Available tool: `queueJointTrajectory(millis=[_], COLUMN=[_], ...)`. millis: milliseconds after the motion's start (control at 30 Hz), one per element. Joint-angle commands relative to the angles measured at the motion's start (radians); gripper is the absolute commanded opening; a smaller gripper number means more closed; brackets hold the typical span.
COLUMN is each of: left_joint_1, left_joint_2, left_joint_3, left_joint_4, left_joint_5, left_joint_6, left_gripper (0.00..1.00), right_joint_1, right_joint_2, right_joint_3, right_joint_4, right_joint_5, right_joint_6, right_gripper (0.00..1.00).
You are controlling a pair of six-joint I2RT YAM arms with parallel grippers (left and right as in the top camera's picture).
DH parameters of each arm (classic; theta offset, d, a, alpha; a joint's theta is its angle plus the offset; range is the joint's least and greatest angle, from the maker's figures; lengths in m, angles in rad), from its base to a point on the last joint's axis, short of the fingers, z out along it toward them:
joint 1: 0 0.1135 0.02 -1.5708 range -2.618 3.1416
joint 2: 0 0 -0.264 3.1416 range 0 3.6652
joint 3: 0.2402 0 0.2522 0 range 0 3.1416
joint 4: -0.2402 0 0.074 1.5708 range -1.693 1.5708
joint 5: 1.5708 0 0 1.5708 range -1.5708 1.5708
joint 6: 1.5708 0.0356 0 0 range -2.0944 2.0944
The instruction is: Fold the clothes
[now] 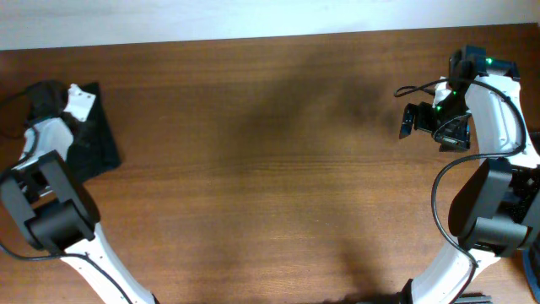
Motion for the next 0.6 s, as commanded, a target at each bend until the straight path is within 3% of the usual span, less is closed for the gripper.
queueJointTrajectory(millis=[0, 233, 567], left_joint_1=[0.058, 0.076, 0.033], left_joint_2=[0.109, 0.108, 0.027], left_joint_3=[-0.056, -0.048, 0.124], left_joint_4=[-0.047, -0.026, -0.109], left_joint_5=[-0.072, -0.065, -0.069], left_joint_6=[0.14, 0.161, -0.147], left_gripper=[0.0, 0.0, 0.03], right_joint_1=[-0.002, -0.002, -0.002], right_joint_2=[-0.034, -0.034, -0.034], right_joint_3=[0.011, 0.011, 0.011], right_joint_4=[0.003, 0.003, 0.003], right_joint_5=[0.013, 0.013, 0.013], right_joint_6=[-0.007, -0.007, -0.007], right_gripper=[0.99, 0.99, 0.99])
